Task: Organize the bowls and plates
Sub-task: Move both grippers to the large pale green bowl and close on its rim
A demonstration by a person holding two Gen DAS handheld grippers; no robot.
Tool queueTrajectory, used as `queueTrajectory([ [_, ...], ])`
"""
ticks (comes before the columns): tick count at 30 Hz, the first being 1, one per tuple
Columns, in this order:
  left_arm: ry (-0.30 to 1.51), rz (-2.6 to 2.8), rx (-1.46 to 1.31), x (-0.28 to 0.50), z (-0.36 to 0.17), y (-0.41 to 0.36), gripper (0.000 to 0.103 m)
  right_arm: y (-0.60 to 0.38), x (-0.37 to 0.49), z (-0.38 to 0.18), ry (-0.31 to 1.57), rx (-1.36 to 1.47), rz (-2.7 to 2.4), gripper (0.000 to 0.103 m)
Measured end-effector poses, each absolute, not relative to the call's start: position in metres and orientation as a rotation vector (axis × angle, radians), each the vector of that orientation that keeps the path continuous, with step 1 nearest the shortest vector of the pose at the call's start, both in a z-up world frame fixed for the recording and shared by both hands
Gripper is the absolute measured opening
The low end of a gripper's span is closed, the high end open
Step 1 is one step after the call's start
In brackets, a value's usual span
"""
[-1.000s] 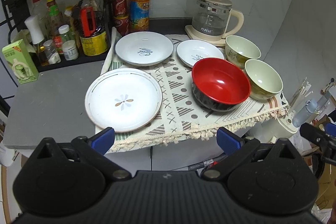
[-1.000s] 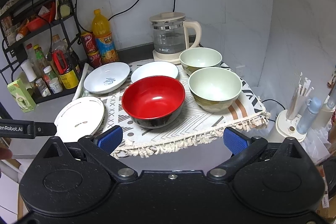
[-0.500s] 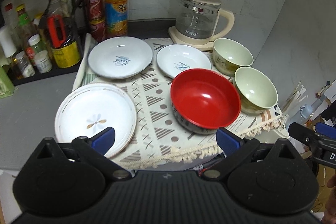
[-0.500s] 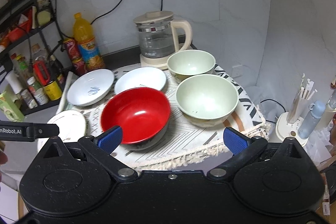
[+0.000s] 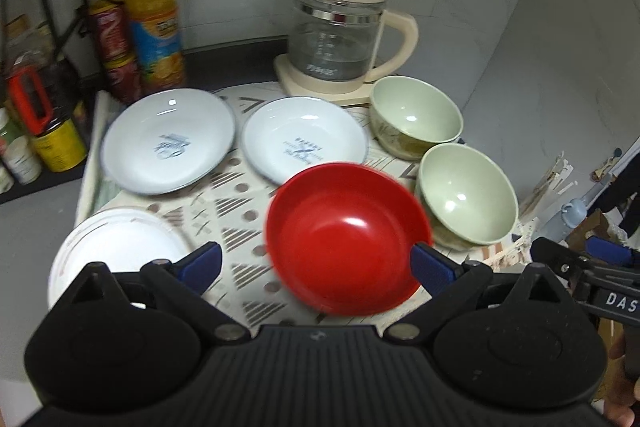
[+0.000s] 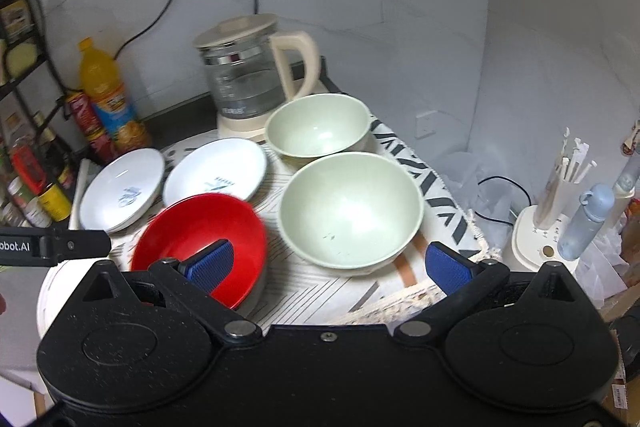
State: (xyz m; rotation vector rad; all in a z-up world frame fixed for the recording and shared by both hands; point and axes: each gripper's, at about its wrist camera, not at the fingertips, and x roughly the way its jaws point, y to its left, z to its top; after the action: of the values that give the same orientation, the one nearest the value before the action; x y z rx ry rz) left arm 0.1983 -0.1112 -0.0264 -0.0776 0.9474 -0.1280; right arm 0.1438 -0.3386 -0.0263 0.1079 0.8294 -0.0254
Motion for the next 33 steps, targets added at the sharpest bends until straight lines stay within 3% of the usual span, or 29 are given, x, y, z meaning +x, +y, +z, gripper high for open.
queueTrajectory([
  [12, 0.970, -0.275, -0.019, 0.272, -0.039, -0.166, 0.099, -0.374, 0.183, -0.050, 0.868, 0.180, -0.106, 0.103],
  [18, 1.001, -0.331, 0.005, 0.303, -0.054, -0.188, 0.095, -0.385, 0.201, -0.064, 0.898, 0.219, -0.121, 0.095],
  [33, 1.129, -0.468, 0.071, 0.358, -0.106, -0.234, 0.067, -0.397, 0.233, -0.107, 0.979, 0.272, -0.196, 0.077],
])
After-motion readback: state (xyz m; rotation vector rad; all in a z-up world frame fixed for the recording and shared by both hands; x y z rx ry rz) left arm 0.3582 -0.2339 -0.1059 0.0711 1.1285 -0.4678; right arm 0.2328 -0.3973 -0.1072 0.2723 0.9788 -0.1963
